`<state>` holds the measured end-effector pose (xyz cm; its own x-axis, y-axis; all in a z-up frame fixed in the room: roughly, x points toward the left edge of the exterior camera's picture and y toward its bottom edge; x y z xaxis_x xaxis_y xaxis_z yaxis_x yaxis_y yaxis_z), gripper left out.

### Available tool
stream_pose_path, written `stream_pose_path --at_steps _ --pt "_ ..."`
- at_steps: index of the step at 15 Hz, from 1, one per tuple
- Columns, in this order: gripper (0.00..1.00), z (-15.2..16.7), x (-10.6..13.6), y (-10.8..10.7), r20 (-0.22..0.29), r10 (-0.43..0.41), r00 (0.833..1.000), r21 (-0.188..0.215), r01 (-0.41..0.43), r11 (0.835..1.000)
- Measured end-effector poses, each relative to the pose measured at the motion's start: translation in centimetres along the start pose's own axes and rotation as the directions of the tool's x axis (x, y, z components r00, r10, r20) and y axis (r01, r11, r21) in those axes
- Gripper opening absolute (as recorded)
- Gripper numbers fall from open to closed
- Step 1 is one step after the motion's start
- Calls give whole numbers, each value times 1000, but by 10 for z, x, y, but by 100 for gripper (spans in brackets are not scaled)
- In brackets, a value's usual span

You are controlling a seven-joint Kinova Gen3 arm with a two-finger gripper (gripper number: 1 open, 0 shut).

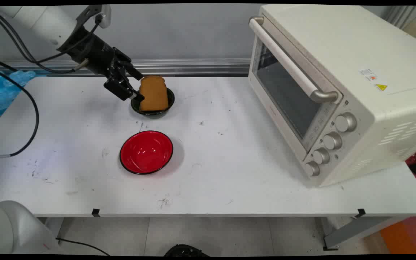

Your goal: Open the oven

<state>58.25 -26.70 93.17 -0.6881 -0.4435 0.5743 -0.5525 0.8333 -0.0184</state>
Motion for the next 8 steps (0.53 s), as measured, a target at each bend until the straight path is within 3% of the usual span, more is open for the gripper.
stream_pose_path --at_steps 8 --pt "100 6 25 1 -60 -16 998 11 16 1000"
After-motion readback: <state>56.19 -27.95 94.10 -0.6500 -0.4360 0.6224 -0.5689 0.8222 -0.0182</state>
